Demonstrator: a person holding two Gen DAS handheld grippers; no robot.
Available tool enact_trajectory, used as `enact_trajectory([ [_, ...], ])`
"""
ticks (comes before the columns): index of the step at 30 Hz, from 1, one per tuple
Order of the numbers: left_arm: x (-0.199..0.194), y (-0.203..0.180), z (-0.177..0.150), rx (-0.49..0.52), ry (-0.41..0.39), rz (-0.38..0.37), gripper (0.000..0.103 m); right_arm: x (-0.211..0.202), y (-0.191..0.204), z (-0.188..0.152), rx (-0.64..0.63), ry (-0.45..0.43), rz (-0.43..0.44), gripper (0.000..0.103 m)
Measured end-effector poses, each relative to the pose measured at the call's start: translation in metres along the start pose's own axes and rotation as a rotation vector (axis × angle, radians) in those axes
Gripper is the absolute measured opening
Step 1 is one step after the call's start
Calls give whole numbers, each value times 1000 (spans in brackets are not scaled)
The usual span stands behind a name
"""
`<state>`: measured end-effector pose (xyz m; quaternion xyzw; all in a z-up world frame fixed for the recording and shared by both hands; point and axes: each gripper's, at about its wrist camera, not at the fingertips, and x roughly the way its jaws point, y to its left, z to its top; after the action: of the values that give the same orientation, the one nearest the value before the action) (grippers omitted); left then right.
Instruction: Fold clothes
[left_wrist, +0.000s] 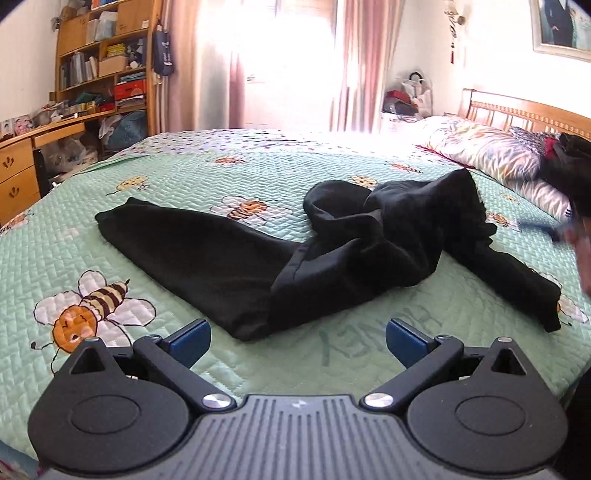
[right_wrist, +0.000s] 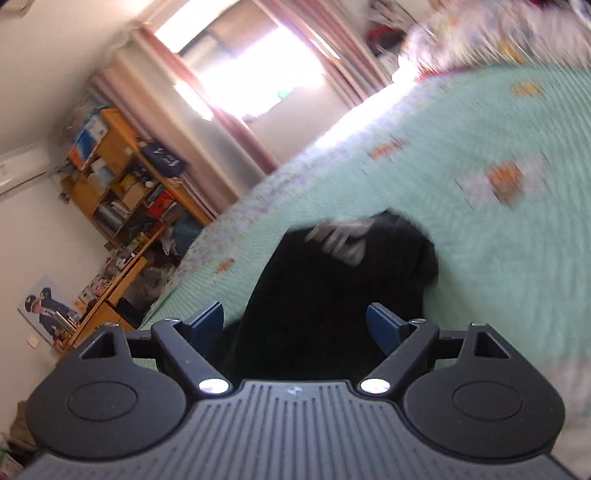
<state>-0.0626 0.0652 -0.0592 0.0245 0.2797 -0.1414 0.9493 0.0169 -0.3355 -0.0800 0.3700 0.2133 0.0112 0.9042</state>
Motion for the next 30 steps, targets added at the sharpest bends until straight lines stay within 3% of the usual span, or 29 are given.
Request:
enact_trajectory([
  [5, 3, 1, 5, -3, 2, 12, 101, -36, -40, -40, 12, 14, -72, 86],
  [9, 5, -3, 7, -18, 9, -3, 101, -47, -54, -33, 66, -8, -13, 86],
  [12, 7, -8, 7, 9, 12, -5, 101, -34, -76, -9, 258, -37, 86, 87],
  [15, 9, -12, 8, 26, 25, -6, 101, 0, -100, 29, 404, -17, 126, 88],
  [20, 13, -14, 8, 47, 43, 7, 101, 73, -126, 77, 449, 54, 127, 88],
  [24, 23, -13, 11, 63, 66, 33, 101, 131, -140, 90, 526, 105, 158, 88],
  [28, 36, -11, 15, 65, 90, 46, 101, 174, -128, 89, 521, 152, 262, 87],
  [29, 38, -11, 16, 67, 93, 49, 101, 180, -120, 88, 484, 161, 257, 69],
  [30, 38, -11, 18, 65, 89, 51, 101, 181, -109, 88, 434, 166, 231, 24],
])
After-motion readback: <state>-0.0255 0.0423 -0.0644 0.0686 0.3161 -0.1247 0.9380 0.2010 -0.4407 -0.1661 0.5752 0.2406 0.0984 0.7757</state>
